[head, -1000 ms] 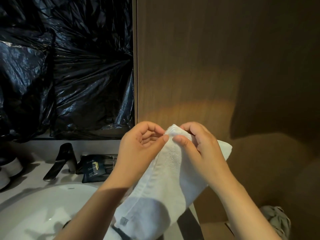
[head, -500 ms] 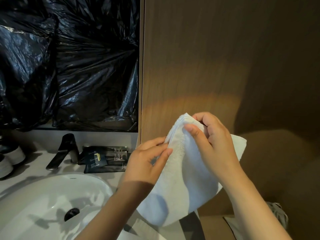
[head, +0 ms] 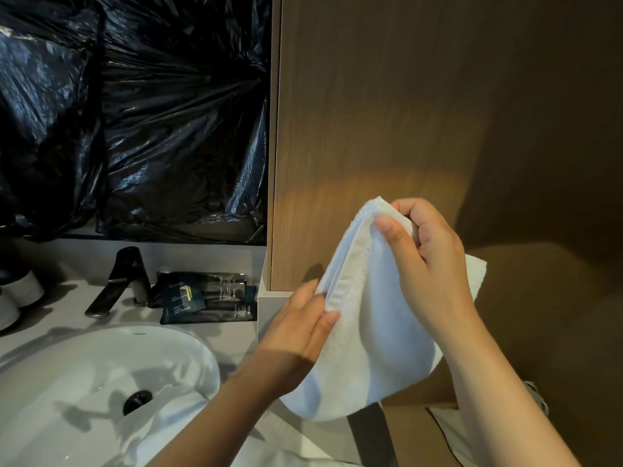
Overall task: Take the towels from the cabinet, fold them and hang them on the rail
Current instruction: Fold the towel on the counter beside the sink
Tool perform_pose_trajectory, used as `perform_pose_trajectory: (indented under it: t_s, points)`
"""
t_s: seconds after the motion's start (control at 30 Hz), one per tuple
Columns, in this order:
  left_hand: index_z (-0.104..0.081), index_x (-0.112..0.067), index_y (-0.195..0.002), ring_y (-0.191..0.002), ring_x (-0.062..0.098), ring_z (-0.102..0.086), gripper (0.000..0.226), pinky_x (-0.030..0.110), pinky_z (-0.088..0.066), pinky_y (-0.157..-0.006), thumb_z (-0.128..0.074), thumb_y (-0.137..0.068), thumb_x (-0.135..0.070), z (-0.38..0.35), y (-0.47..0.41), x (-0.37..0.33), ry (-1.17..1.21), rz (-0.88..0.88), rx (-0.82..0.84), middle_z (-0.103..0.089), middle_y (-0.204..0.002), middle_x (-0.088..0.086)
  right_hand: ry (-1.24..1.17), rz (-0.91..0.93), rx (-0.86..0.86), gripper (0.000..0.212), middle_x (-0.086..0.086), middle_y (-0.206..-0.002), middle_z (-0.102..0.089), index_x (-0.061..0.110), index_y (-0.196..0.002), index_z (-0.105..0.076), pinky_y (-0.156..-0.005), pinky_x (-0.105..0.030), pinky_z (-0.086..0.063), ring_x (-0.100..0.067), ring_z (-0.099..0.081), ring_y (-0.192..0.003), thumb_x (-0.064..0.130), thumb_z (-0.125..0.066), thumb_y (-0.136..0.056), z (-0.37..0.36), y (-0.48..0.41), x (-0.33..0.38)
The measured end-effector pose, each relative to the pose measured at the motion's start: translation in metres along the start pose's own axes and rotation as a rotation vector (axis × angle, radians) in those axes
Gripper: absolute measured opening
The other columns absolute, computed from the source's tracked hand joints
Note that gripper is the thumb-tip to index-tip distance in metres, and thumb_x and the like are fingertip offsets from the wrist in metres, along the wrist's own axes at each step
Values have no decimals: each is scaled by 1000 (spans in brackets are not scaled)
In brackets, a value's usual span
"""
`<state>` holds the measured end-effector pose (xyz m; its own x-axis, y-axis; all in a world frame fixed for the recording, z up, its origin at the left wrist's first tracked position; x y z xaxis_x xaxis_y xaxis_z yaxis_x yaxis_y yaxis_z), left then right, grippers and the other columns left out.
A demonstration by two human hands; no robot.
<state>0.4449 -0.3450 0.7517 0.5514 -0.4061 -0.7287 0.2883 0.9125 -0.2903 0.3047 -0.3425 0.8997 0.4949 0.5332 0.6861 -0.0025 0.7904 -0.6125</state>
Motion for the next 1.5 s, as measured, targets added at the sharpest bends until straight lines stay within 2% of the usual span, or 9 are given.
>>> perform_pose_trajectory:
  t_s: [0.23,0.43,0.6,0.7,0.8,0.93,1.23,1.4,1.5]
  points:
    - [-58,-27,-84,-86,-3,-51,49,15,-43,-74,-24,-90,-62,-2,6,34,49,70,-90,-49,-91,-19,29,-42,-62,7,22,-92,-58,37,-95,-55,-68,-4,-44,-2,-57,-92,42,-52,-97,17,-2,-17]
    - [-50,-14,-63,-73,-2,-46,44,5,-32,-66,-36,-96,-41,57,4,11,-83,-176,-257,-42,-73,-13,103,-88,-118,8,21,-88,-57,37,-91,-53,-63,-2,-40,1,-55,-87,41,-50,-98,32,2,-39]
    - [-39,-28,-56,-69,0,-49,44,6,-33,-62,-39,-97,-44,101,1,-5,-241,-220,-62,-44,-66,-11,70,-232,-78,12,13,-88,-57,32,-94,-51,-63,-15,-40,3,-55,-81,42,-46,-99,21,23,-78]
    - [-37,-21,-57,-56,7,-42,51,13,-34,-57,-36,-94,-55,83,-6,29,-288,-26,173,-38,-57,-8,60,-389,-24,17,11,-87,-59,31,-91,-50,-58,-13,-41,5,-57,-79,43,-43,-100,-3,51,-117]
    - [-40,-18,-57,-62,12,-42,50,24,-32,-60,-44,-99,-45,30,0,82,-379,137,356,-44,-61,-2,102,-577,52,23,5,-85,-59,22,-90,-51,-51,-9,-40,-4,-57,-72,40,-42,-101,-29,92,-167]
    - [-66,-8,-80,-83,27,-60,41,32,-39,-71,-47,-99,-39,-36,22,128,-446,133,319,-67,-88,12,178,-756,101,27,-2,-86,-61,12,-94,-51,-58,-28,-39,-15,-58,-75,37,-42,-102,-42,144,-223]
    - [-63,-12,-78,-77,28,-60,42,35,-45,-68,-44,-99,-44,-61,17,152,-355,108,282,-63,-82,10,334,-813,29,26,-4,-79,-55,8,-91,-49,-60,-31,-33,-22,-49,-68,31,-44,-102,-36,170,-270]
    - [-69,-10,-86,-82,33,-62,42,36,-44,-70,-46,-99,-44,-57,-5,154,-439,45,168,-65,-91,12,411,-814,22,27,5,-69,-49,8,-94,-51,-47,-13,-27,0,-44,-59,32,-43,-102,-44,160,-292]
    - [-70,-13,-97,-92,32,-62,44,35,-46,-75,-42,-99,-47,-75,-16,170,-477,106,255,-68,-100,11,462,-858,70,32,-8,-77,-58,2,-97,-53,-49,-27,-31,-19,-50,-61,32,-43,-102,-48,162,-313]
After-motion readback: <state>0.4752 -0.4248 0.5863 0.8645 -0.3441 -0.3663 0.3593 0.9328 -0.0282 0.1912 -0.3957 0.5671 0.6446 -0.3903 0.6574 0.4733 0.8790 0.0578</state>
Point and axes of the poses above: each hand's wrist, its own y-axis away from the middle knuckle, its own z-axis out of the back of the hand, x = y × z, the point moved 9 cm from there along -y, towards the middle knuckle
